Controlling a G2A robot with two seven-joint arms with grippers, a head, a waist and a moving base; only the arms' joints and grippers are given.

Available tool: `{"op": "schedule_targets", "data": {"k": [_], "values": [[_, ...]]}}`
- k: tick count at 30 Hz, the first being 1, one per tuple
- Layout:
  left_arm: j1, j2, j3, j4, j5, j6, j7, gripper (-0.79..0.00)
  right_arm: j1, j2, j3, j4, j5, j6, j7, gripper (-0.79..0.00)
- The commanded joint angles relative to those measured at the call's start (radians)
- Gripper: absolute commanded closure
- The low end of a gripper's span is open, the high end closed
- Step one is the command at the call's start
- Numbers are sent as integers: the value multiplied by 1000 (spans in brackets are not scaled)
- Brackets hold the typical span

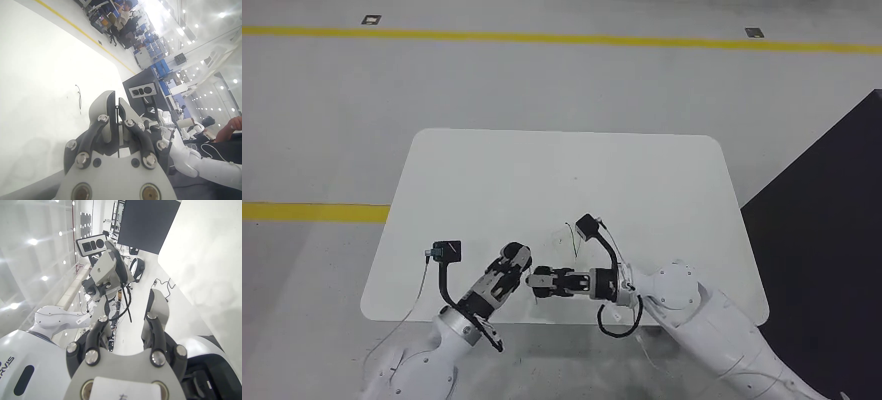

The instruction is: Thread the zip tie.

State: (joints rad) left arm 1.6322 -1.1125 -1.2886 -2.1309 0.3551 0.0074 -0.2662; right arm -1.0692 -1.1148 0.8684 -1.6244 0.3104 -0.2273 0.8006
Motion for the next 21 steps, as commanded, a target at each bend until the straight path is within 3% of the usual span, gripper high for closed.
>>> {"op": "schedule_targets", "data": {"k": [1,21], "values": [[-4,-1,3,8,0,1,2,0,-3,-1,3,-3,-5,-1,-4,-329],[-15,-12,33,14,12,1,-1,0,-17,-10,21,-17,-53,12,-20,-163]]}}
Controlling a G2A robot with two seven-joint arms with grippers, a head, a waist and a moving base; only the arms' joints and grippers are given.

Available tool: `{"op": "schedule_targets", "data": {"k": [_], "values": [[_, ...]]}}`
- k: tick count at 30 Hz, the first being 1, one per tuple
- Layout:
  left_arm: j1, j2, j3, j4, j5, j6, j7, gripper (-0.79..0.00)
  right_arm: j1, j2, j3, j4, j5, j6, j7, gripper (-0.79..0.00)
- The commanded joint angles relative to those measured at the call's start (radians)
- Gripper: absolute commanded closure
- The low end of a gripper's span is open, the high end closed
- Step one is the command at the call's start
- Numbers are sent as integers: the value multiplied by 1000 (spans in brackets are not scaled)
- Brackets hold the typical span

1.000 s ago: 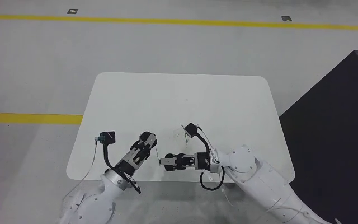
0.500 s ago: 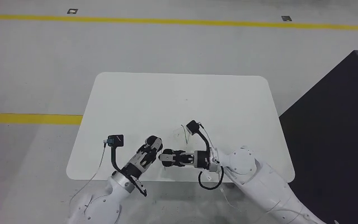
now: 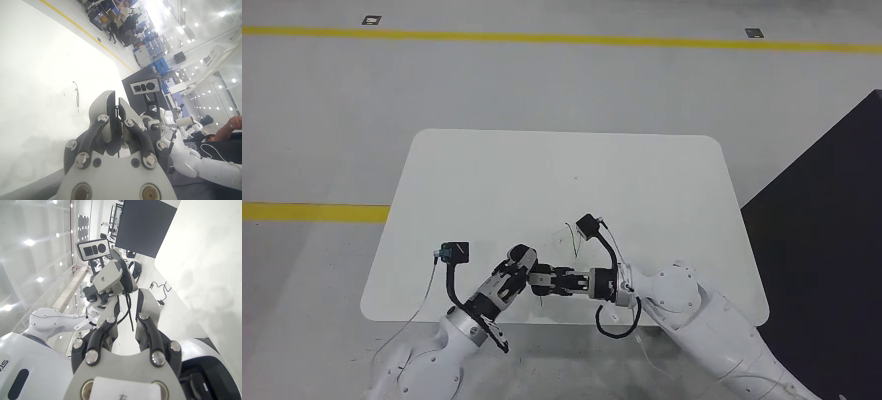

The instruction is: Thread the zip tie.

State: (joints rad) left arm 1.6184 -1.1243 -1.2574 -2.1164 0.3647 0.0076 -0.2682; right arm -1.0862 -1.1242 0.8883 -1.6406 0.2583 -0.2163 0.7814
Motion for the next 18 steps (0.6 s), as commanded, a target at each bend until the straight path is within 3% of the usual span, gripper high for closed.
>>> {"op": "schedule_targets", "data": {"k": [1,10,18], "values": [[-1,-1,2,1,5,2,3,0,-1,-1,0,-1,-3,2,-1,-154],[-2,-5,-6,-2,1,7,20,0,-3,-5,7,0,-7,10,7,-71],[-9,-9,-7,7,4,8,26,0,-5,-8,14,3,-10,15,11,-80]]}}
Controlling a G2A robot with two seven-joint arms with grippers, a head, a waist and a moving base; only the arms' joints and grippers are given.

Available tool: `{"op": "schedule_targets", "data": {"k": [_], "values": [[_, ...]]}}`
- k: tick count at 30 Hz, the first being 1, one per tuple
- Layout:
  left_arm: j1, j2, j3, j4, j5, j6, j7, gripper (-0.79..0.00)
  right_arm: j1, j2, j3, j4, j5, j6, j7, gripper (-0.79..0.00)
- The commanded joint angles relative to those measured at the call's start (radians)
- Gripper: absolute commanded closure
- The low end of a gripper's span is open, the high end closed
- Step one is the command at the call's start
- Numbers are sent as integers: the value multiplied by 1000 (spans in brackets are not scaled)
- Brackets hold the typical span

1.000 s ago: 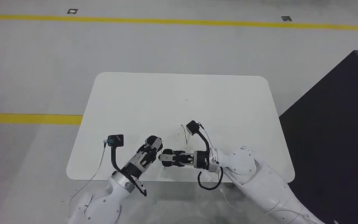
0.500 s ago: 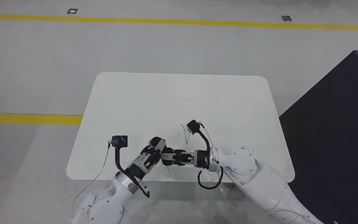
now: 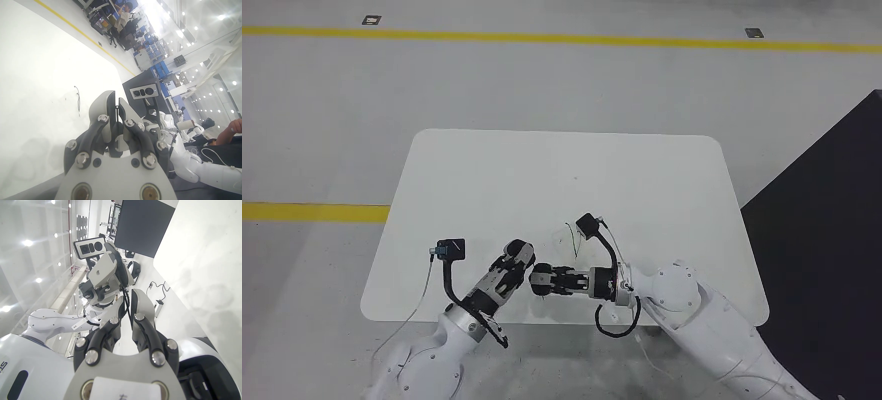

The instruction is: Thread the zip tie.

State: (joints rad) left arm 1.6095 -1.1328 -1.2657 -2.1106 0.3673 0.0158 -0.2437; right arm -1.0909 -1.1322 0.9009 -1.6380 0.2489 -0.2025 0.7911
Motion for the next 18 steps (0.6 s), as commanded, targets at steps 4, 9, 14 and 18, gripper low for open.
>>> {"op": "schedule_targets", "data": {"k": [4,9,14,18], "values": [[-3,-2,-1,2,0,1,2,0,-2,-1,6,1,-5,3,3,-83],[-2,-4,-7,1,1,2,1,0,-3,-3,12,0,-6,3,3,-86],[2,-6,-7,6,2,-2,4,0,-5,-5,16,-3,-8,3,6,-43],[3,-7,-5,7,5,-3,1,0,-6,-6,18,-3,-8,3,9,0]]}}
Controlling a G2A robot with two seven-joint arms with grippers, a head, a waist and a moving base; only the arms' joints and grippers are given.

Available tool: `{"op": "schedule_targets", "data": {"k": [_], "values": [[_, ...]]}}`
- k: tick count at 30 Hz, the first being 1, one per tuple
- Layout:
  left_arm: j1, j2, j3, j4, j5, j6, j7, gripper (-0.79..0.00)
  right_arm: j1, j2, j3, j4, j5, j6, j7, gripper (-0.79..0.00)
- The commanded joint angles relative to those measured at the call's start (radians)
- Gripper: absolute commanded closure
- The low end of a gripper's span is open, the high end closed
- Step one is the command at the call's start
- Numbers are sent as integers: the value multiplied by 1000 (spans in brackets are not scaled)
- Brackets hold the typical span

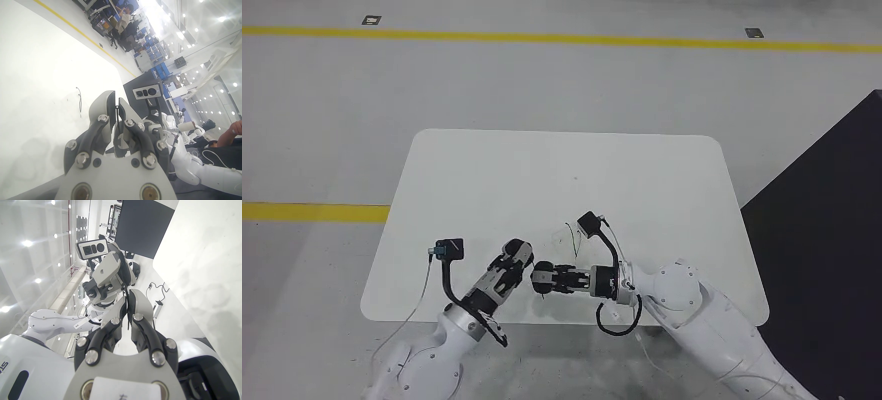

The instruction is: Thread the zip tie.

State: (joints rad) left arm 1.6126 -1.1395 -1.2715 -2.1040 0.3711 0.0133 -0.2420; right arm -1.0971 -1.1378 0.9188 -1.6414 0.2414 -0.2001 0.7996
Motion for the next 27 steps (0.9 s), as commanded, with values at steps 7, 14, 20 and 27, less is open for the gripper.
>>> {"op": "schedule_targets", "data": {"k": [7,14,20,27], "values": [[2,-3,-5,-10,-4,-3,4,0,2,-3,3,-1,-6,5,4,0],[10,-4,-12,-18,-2,-5,-1,-169,-1,-7,2,4,-4,7,5,0],[22,-6,-20,-26,-6,-11,5,-785,-6,-8,6,10,-7,7,8,0],[44,-5,-80,-36,-55,-34,28,-785,-17,-3,31,8,-3,5,38,0]]}}
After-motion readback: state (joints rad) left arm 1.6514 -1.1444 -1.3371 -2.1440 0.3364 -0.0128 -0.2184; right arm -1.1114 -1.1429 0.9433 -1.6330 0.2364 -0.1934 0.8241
